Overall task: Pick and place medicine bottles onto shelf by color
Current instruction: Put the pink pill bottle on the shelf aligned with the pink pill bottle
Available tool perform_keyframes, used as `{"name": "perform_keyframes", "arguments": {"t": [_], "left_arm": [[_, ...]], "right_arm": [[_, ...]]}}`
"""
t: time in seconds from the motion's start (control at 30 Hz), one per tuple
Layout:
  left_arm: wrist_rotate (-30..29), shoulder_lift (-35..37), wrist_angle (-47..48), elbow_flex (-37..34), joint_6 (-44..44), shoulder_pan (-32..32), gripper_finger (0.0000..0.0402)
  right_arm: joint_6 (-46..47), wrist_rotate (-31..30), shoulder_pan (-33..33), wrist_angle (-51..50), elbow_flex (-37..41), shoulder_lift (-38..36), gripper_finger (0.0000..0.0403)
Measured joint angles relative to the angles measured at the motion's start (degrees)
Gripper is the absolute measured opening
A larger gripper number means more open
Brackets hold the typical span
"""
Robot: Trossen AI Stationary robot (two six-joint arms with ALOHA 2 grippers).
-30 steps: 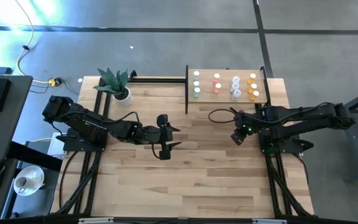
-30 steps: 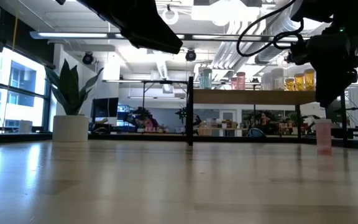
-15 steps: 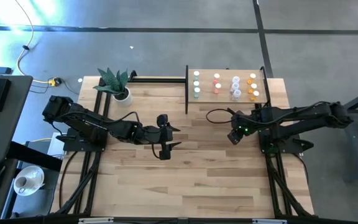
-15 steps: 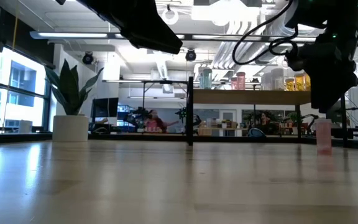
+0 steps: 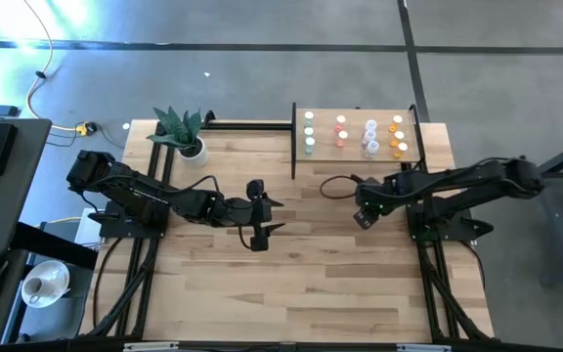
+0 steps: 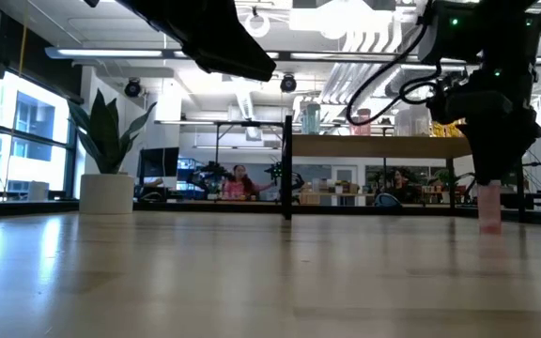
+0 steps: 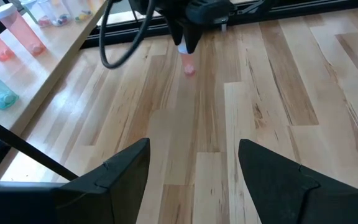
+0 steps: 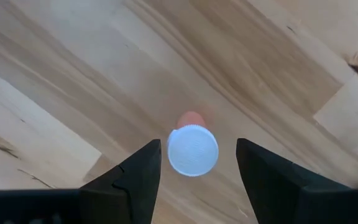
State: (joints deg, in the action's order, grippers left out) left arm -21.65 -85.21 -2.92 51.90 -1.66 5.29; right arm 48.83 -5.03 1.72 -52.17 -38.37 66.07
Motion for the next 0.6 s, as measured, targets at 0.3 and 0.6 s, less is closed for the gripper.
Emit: {"name": "perform_keyframes", "arguments": {"t": [0.3,0.6], "left_arm": [[0.0,0.0,0.1,0.0,0.0,0.0,0.0236],[0.0,0.0,0.1,0.0,0.0,0.0,0.0236]], "right_arm": [[-0.2,0.1,0.0,0.1,0.0,1.9,0.0174],[-1.3,0.9,0.0,0.2,0.0,1.9,0.0100]]}}
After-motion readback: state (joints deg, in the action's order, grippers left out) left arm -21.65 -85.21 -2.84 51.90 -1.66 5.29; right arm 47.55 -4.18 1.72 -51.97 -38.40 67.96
